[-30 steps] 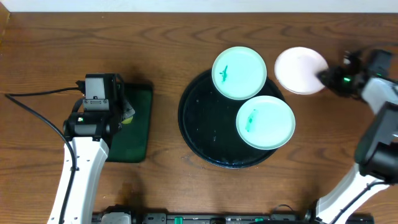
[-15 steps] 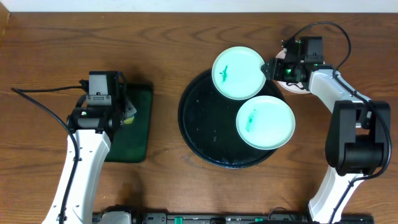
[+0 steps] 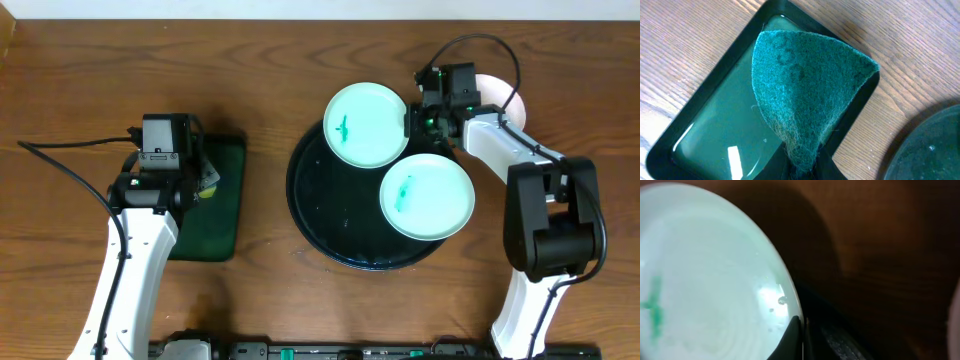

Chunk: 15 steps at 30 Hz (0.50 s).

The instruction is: Clean dirty plates on tray and stack at the side

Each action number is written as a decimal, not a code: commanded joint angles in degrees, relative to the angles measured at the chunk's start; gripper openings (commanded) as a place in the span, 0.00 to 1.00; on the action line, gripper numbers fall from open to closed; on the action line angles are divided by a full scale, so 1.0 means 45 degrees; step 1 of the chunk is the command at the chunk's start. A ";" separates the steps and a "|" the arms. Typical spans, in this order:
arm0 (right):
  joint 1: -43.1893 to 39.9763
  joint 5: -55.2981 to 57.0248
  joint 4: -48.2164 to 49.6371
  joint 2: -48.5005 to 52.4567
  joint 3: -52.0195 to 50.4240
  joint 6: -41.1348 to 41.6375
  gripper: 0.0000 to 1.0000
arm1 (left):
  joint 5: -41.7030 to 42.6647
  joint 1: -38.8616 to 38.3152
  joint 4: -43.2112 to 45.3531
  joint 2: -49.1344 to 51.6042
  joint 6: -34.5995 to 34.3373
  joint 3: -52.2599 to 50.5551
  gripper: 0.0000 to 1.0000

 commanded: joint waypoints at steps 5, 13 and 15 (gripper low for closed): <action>0.0903 -0.1943 -0.0335 0.0257 0.0005 -0.0112 0.01 | 0.3687 -0.0311 0.0398 0.0126 0.1379 0.0024 0.07; 0.1734 -0.2176 -0.2127 0.0112 0.0005 -0.0112 0.01 | 0.4454 -0.2676 0.1355 0.0947 0.1224 0.0024 0.07; 0.1758 -0.1812 -0.2681 0.0063 0.0005 -0.0117 0.01 | 0.4410 -0.3347 0.1817 0.1379 0.0996 0.0024 0.07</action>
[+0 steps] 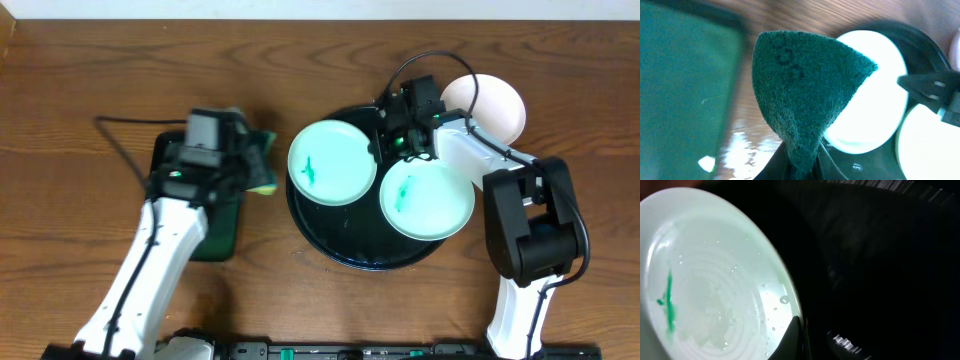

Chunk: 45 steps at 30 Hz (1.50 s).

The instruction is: Clean dirty plates on tray and stack at the side

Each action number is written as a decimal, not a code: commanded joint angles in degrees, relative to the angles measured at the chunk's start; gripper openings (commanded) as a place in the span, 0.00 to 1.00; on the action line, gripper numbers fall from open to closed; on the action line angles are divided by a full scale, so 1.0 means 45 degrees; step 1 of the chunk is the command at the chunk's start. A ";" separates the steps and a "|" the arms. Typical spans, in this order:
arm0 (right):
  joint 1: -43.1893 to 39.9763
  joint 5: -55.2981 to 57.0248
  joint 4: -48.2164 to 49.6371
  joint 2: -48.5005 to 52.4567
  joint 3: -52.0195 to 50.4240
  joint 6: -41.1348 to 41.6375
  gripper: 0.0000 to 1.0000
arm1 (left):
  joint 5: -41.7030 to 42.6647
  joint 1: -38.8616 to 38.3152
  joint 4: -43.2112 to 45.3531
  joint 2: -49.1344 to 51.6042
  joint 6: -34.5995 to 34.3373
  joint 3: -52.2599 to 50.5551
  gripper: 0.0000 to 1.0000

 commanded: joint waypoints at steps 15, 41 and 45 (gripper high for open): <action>-0.0078 0.4027 -0.2205 -0.1943 0.0000 -0.0107 0.01 | 0.0160 -0.3920 0.4760 0.4265 -0.1656 0.0024 0.13; 0.0316 0.2788 -0.1919 -0.0277 -0.0015 -0.0325 0.01 | -0.0777 -0.4114 0.6382 0.5314 -0.1831 0.0024 0.54; 0.0471 0.2793 -0.1807 -0.0277 -0.0015 -0.0325 0.01 | -0.0991 -0.4167 0.6421 0.5333 -0.1831 0.0024 0.54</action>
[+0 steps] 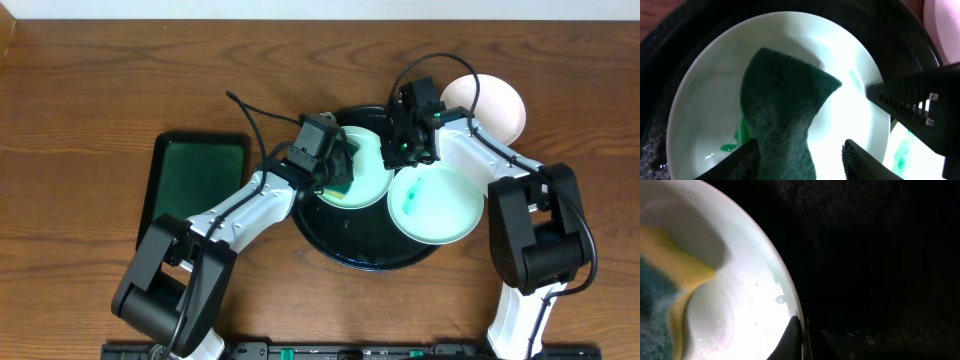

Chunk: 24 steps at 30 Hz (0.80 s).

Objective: Clean dirty plates on tray and stack at the side
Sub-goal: 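Scrub the green-stained plate with the sponge held by the left gripper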

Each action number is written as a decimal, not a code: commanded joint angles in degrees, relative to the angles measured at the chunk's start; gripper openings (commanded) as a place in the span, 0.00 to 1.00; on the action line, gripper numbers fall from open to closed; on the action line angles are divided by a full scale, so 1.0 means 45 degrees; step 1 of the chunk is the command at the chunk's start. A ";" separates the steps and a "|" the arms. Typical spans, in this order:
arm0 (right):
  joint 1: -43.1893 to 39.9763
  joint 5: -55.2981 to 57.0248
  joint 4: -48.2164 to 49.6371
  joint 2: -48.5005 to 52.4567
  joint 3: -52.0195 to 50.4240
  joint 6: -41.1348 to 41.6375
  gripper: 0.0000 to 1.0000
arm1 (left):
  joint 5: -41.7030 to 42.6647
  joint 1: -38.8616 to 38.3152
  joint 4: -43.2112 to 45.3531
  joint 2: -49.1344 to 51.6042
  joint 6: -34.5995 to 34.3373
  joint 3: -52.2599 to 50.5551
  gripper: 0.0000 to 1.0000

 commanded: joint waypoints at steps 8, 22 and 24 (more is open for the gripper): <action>0.0311 -0.0073 -0.0029 0.0272 -0.0049 -0.0083 0.01 | -0.0641 -0.0112 -0.0102 0.0675 0.0554 0.0039 0.40; 0.0311 -0.0073 0.0029 0.0272 -0.0049 -0.0083 0.01 | -0.0325 -0.0301 -0.0568 0.0763 0.0797 0.0039 0.10; 0.0311 -0.0073 0.0010 0.0272 -0.0049 -0.0083 0.01 | -0.0325 -0.0301 -0.0563 0.0763 0.0797 0.0039 0.08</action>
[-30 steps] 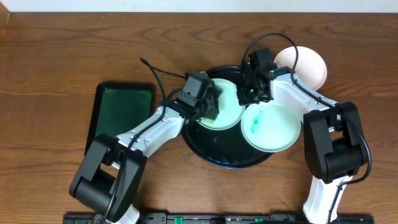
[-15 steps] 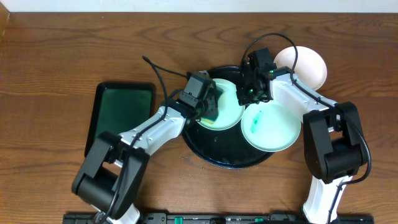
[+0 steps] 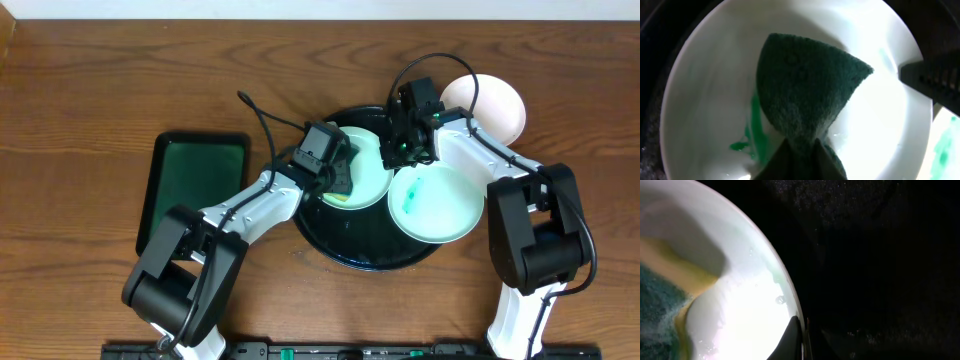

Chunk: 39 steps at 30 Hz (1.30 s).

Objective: Clean dirty plates on tray and stack at the side
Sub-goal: 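Scrub the green-stained plate with the sponge held by the left gripper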

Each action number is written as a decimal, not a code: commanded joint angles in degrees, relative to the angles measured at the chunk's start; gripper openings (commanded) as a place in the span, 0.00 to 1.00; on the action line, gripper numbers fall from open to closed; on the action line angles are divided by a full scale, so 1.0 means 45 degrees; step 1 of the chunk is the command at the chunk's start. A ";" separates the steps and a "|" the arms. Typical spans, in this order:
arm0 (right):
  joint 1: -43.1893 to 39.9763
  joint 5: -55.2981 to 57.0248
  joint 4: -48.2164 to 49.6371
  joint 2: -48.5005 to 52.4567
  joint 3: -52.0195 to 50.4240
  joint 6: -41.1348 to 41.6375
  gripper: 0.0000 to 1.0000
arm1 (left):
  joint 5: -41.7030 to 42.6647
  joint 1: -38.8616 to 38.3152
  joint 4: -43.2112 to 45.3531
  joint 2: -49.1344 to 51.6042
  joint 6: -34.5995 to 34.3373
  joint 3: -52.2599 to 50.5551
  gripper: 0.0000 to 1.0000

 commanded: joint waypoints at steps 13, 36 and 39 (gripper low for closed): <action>0.0267 -0.0097 -0.0049 0.0272 -0.0049 -0.0073 0.01 | 0.1025 -0.0087 0.0442 -0.1360 0.0015 0.0636 0.08; 0.0262 0.0379 -0.0092 0.0272 -0.0053 -0.0044 0.01 | -0.8320 -0.0141 -0.1608 0.0583 -0.0160 0.0423 0.07; 0.0262 0.0374 -0.0121 0.0272 -0.0049 -0.0044 0.01 | -0.8262 -0.0146 -0.1428 -0.0058 -0.0112 0.0423 0.07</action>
